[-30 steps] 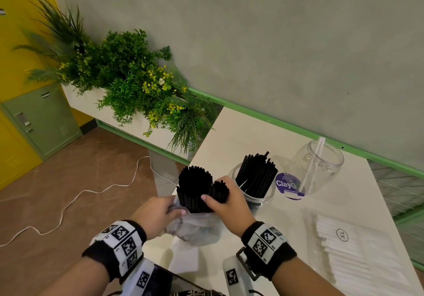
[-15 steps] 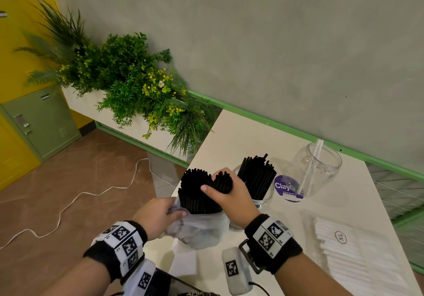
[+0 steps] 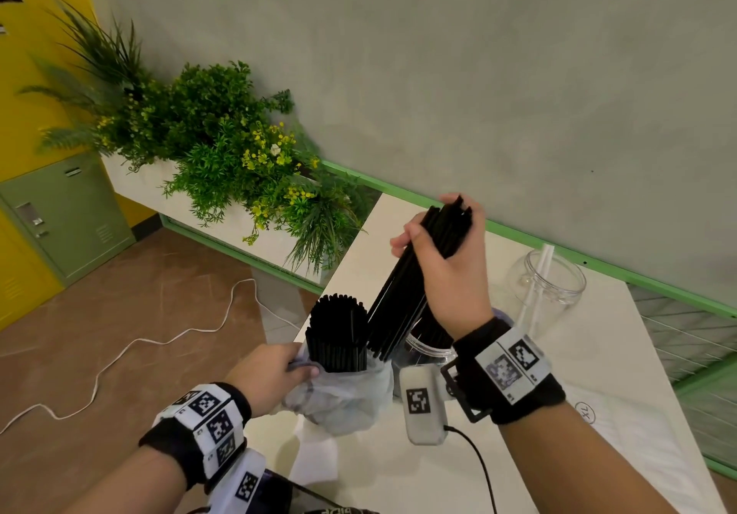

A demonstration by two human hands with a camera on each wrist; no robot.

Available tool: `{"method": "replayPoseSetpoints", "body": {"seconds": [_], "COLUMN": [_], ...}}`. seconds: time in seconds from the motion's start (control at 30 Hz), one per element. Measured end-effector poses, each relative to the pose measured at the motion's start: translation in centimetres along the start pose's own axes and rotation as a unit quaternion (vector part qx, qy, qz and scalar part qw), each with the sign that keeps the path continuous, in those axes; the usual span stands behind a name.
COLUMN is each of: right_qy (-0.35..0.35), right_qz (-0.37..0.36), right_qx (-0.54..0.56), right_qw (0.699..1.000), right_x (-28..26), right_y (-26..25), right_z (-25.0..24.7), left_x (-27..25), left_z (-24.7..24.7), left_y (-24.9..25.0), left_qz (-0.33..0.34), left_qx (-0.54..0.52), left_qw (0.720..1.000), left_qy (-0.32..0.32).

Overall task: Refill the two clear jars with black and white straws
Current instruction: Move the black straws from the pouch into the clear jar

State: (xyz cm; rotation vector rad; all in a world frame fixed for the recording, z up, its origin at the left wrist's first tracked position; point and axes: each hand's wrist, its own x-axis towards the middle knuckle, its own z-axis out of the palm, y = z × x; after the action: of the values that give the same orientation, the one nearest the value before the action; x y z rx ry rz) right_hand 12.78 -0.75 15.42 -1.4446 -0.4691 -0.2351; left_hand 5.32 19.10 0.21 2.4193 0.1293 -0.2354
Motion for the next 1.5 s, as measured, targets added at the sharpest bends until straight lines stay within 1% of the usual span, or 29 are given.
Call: {"method": "replayPoseSetpoints", "body": {"seconds": [0.07,0.13,0.23,0.37,0.47,0.6,0.7,0.83,0.93,1.13,1.27,1.37,1.5], "right_qy": [0.012,0.011,0.009,0.028,0.052,0.104,0.128,0.146,0.146,0.121,0.115,0.100,0.083], "right_qz": [-0.031,-0.047,-0.044,-0.033,-0.049,-0.100,-0.125,-0.100,-0.092,-0.088,-0.083,-0.079,-0.031], "right_qx": [-0.015,-0.039,-0.063,-0.062,-0.060,-0.055,-0.076,-0.109,-0.116,-0.155,-0.153,-0.173,-0.196], "right_qw": [0.999,0.998,0.997,0.997,0.996,0.988,0.981,0.978,0.978,0.977,0.978,0.977,0.976], "right_x": [0.5,0.8,1.2,1.3,1.5,2.4,2.6,1.6,0.9,-0.1,-0.5,-1.8,-3.6], "right_y": [-0.8,-1.4,-1.6,-1.5,-2.0,-2.7,-2.4,-0.3,0.8,2.9,4.6,6.7,10.3], "right_z": [-0.5,-1.0,-1.6,-2.2,-3.0,-4.9,-5.9,-6.2,-6.2,-5.7,-5.2,-5.0,-5.3], "left_x": [0.0,0.1,0.2,0.0,0.0,-0.1,-0.3,-0.6,-0.4,-0.1,-0.1,-0.3,-0.3], "left_z": [0.0,0.0,0.0,0.0,-0.2,-0.2,-0.3,-0.5,-0.5,-0.1,-0.1,-0.2,-0.2], "left_y": [-0.1,-0.2,0.0,0.5,0.4,0.5,1.0,1.4,1.0,0.1,0.2,0.7,0.9], "left_qz": [0.000,0.004,0.011,0.021,0.022,0.016,0.015,0.021,0.020,0.021,0.025,0.024,0.019], "left_qx": [0.009,0.009,0.008,0.018,0.020,0.031,0.032,0.025,0.020,0.000,0.016,0.022,0.018], "left_qw": [1.000,1.000,1.000,1.000,1.000,0.999,0.999,0.999,1.000,1.000,0.999,0.999,0.999], "left_qy": [-0.001,-0.003,-0.001,0.005,-0.002,0.002,0.006,0.008,0.001,-0.014,-0.023,-0.016,-0.023]}}
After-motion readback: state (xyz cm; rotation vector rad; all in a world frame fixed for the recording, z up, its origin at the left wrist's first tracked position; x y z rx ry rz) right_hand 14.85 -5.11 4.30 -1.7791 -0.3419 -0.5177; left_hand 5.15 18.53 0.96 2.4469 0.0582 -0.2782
